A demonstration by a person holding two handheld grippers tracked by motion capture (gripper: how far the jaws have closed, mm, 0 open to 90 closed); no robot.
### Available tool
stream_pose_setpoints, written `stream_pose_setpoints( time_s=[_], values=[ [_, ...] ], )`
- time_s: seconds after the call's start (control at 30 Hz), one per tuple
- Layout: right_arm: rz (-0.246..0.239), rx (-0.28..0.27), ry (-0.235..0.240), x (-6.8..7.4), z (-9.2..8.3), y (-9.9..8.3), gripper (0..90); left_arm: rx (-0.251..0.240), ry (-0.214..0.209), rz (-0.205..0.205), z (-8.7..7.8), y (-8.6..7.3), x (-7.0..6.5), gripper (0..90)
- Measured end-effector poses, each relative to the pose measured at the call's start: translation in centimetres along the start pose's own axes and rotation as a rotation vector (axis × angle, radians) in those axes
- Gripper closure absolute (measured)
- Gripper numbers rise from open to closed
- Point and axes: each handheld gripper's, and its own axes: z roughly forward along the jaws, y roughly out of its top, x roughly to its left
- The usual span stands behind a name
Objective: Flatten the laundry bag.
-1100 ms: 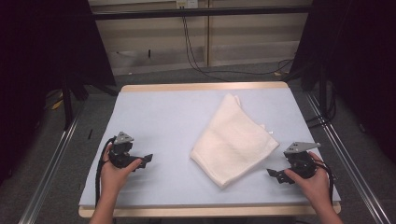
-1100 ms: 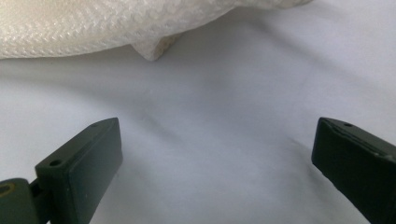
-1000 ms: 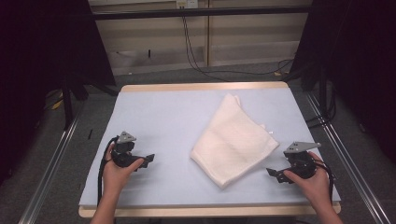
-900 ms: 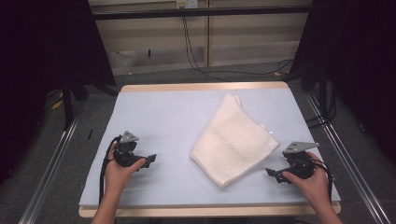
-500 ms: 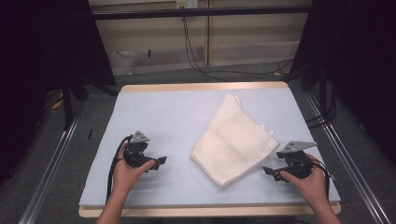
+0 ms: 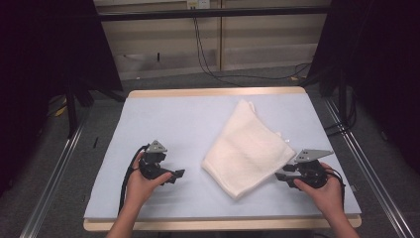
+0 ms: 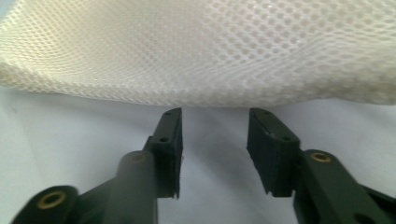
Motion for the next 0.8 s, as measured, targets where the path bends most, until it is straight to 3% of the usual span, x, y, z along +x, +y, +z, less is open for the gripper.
stream_pose_setpoints(
  time_s=[0.3,0.53,0.7,0.8],
  values=[
    [0.003,0.008,0.049,0.8,0.4,1.1,78.4,0.003,-0.069,0.040,0.6,0.9,-1.6,6.9],
    [-0.005,0.009,0.079,1.5,1.0,1.9,82.8,0.005,-0.131,0.061,1.0,1.4,-2.8,15.2],
    [-0.001,0.011,0.081,1.8,1.0,2.1,83.3,0.008,-0.179,0.085,1.4,1.9,-3.8,15.7],
    [0.003,0.012,0.090,1.7,1.1,2.0,83.7,0.014,-0.185,0.093,1.7,2.3,-4.3,16.8]
  ],
)
